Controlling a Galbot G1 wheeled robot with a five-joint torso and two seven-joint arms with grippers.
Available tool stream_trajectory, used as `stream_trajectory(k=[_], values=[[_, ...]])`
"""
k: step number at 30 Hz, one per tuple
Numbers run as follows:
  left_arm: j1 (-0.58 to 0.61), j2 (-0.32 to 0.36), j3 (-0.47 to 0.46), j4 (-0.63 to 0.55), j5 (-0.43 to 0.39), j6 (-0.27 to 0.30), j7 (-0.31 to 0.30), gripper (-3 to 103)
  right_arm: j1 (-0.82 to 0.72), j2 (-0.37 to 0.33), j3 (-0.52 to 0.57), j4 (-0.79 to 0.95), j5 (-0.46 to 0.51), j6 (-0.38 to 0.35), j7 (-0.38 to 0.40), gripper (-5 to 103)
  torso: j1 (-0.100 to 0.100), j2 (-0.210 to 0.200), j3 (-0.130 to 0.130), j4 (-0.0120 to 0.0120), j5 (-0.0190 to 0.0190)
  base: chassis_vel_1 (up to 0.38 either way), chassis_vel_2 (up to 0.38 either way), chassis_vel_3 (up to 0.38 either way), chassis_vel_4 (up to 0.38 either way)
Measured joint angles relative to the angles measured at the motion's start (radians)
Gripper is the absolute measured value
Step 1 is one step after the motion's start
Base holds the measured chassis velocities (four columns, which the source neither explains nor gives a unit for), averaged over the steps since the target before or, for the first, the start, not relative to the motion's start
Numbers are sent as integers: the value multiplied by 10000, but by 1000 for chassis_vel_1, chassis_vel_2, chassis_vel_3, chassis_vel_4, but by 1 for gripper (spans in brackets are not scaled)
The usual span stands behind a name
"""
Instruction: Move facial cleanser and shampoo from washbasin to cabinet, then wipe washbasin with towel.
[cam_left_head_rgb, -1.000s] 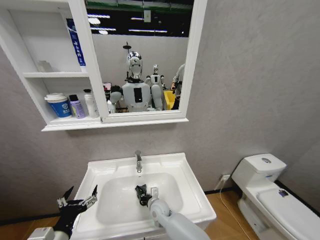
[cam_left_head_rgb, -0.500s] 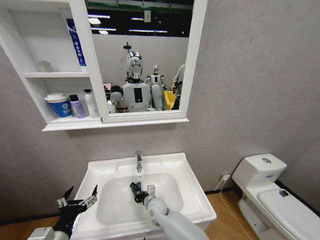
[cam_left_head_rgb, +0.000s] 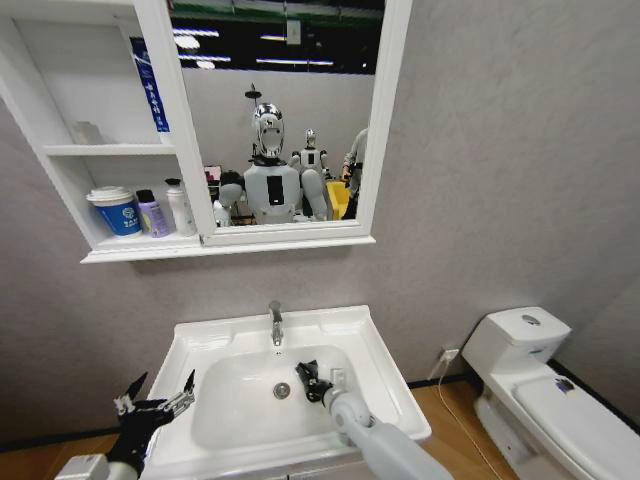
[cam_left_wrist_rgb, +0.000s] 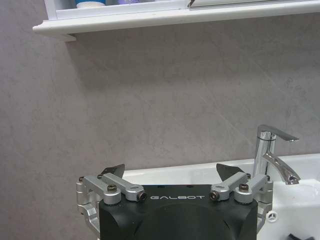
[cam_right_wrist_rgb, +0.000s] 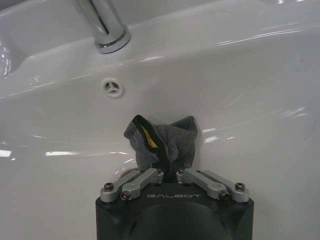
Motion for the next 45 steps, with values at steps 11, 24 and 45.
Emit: stream_trajectory(k=[11, 24, 45], values=[[0, 0, 0, -1, 0, 1, 0, 100, 534, 1574, -1289, -1034, 20, 244, -397, 5, 0, 0, 0, -1, -2, 0, 0, 0, 0], [0, 0, 0, 0, 0, 0, 0, 100, -226, 1068, -713, -824, -718, 491, -364, 5, 0, 1, -2, -4, 2, 0, 0, 0, 0], [0, 0, 1, 0, 0, 0, 0, 100, -1241, -3344, 1658, 4492, -1370, 394, 121, 5, 0, 0, 0, -5, 0, 0, 0, 0, 0]])
